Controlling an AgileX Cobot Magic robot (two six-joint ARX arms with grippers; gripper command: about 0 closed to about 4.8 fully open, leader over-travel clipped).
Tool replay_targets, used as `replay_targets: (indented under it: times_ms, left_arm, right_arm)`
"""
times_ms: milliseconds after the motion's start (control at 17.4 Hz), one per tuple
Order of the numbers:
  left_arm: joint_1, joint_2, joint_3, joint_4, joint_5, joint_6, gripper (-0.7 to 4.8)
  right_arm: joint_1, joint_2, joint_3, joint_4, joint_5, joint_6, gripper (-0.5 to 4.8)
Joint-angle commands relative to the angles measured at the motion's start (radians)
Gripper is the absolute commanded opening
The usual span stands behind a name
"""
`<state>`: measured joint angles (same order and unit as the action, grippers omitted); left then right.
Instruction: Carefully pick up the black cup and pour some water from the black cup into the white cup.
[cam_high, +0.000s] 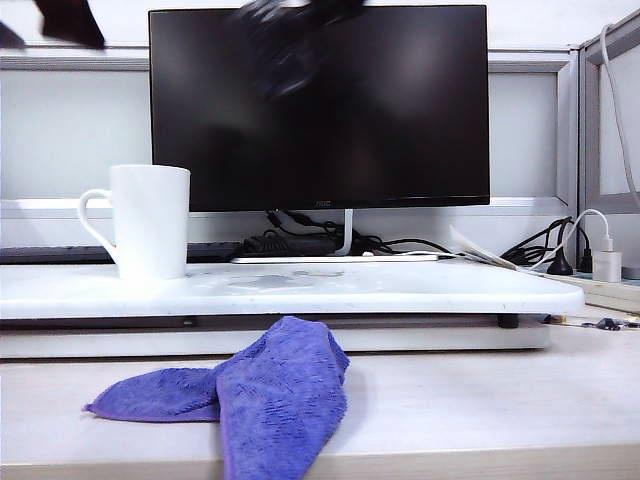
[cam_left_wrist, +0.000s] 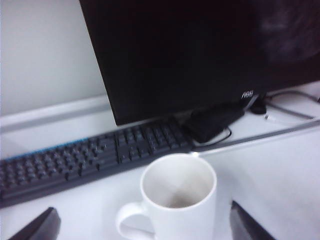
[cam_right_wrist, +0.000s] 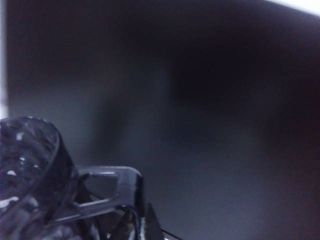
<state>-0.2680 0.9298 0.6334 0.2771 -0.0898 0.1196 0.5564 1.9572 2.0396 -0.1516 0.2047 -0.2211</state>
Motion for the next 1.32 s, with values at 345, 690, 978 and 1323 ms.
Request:
replay_targets:
  times_ms: [345,690,978,1323]
  left_arm:
    - [0.001,-0.111,0.003,-0.117,0.048,-0.049,4.79]
    - [0.001,-0.111,0.003,-0.173,0.050,-0.048,4.79]
    - [0.001,-0.111,0.002,-0.196,0.049,-0.049,4.79]
    - [0.001,-0.111,0.002,-0.212,0.048,-0.049,4.79]
  right_arm:
    - [-0.054,-0.254,-0.448,0.102,-0.069,0.144,-0.06]
    - [-0.055,-0.265,-0.870,0.504,-0.076,0.278,-0.06]
    - [-0.104,-0.163,-0.962,0.726,-0.108,0.376,-0.06]
    - [-0.130,-0.039,-0.962,0.859,-0.134,0.407,-0.06]
